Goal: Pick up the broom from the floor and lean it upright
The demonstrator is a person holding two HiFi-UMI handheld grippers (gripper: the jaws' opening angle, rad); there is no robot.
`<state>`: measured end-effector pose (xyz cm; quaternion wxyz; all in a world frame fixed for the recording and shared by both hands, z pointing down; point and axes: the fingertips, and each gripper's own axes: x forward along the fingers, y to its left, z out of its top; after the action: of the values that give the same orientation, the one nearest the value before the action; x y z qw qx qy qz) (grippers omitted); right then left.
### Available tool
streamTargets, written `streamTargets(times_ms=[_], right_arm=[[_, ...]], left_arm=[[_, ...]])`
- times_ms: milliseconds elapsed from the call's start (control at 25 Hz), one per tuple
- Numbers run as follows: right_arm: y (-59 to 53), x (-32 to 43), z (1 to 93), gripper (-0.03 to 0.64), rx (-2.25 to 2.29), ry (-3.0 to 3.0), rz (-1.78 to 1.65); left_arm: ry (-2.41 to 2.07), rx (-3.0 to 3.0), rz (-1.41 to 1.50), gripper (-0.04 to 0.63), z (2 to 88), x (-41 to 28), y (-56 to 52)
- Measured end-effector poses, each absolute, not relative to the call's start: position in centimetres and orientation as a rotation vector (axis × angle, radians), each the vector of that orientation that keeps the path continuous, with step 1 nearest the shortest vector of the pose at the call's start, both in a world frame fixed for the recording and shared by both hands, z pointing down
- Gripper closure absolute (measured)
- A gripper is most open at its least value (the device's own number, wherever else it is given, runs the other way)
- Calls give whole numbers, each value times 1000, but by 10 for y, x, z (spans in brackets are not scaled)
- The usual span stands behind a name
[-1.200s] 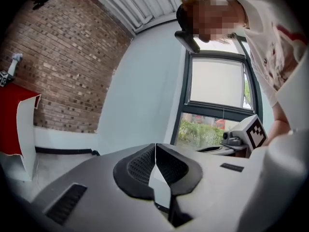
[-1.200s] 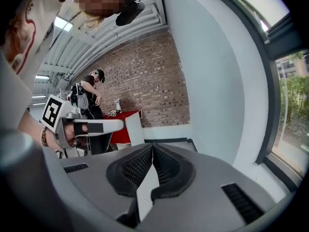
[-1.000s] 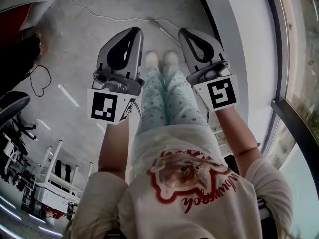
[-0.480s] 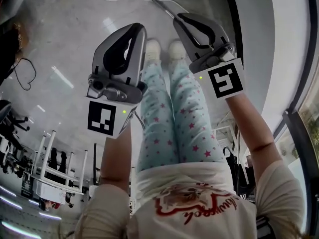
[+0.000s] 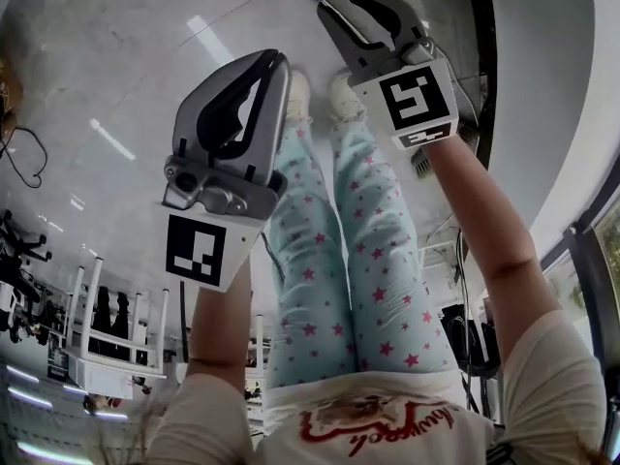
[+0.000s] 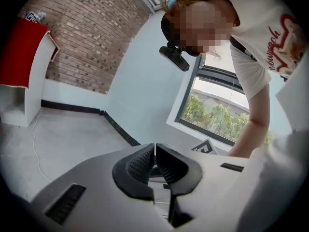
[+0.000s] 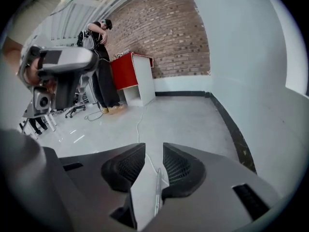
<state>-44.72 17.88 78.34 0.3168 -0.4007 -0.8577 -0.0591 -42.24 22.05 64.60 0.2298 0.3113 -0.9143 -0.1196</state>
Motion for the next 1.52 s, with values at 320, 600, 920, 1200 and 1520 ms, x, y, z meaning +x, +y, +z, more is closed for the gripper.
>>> streamTargets(times_ms=[320, 600, 920, 1200, 1520], right_arm=[[189, -436, 888, 478, -1077, -2132, -275], [190, -420, 981, 463, -1053, -2010, -340], [197, -413, 1051, 463, -1044, -1867, -395], [192, -410, 1077, 463, -988, -1792, -399], [188, -413, 1081, 502, -918, -1761, -402]], left_arm=[[-2504, 928, -276, 571, 700, -438, 231], [-2503, 922, -243, 571, 747, -446, 238], [-2460, 944, -217, 571, 775, -426, 250], [-2463, 949, -213, 571, 783, -424, 255], [-2468, 919, -203, 571, 783, -422, 258]])
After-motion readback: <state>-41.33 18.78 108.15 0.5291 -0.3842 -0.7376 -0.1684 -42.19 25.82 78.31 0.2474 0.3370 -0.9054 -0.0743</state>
